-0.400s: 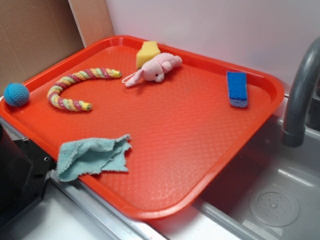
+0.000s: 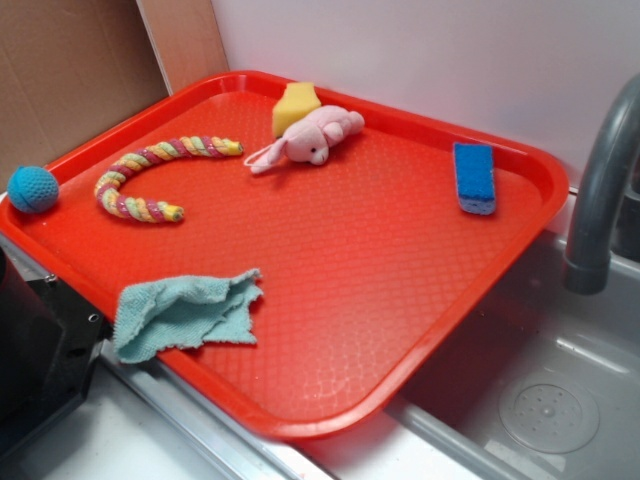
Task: Grab the multicolored rope.
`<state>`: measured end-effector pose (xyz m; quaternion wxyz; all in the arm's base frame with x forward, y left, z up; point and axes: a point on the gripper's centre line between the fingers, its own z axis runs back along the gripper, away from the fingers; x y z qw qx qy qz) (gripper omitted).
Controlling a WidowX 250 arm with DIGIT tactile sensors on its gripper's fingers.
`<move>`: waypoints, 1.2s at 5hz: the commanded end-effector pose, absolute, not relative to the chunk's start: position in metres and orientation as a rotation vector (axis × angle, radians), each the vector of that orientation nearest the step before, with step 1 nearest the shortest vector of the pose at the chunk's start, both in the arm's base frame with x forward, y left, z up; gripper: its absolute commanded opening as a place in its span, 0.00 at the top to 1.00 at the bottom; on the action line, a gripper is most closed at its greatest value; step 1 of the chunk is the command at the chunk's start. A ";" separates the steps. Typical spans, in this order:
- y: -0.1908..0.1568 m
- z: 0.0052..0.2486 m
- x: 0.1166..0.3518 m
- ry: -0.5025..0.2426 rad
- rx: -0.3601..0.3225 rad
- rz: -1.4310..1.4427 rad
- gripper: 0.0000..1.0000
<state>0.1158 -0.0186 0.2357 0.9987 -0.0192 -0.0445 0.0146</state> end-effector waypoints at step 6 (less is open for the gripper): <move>0.235 0.068 0.119 -0.163 0.063 0.807 0.00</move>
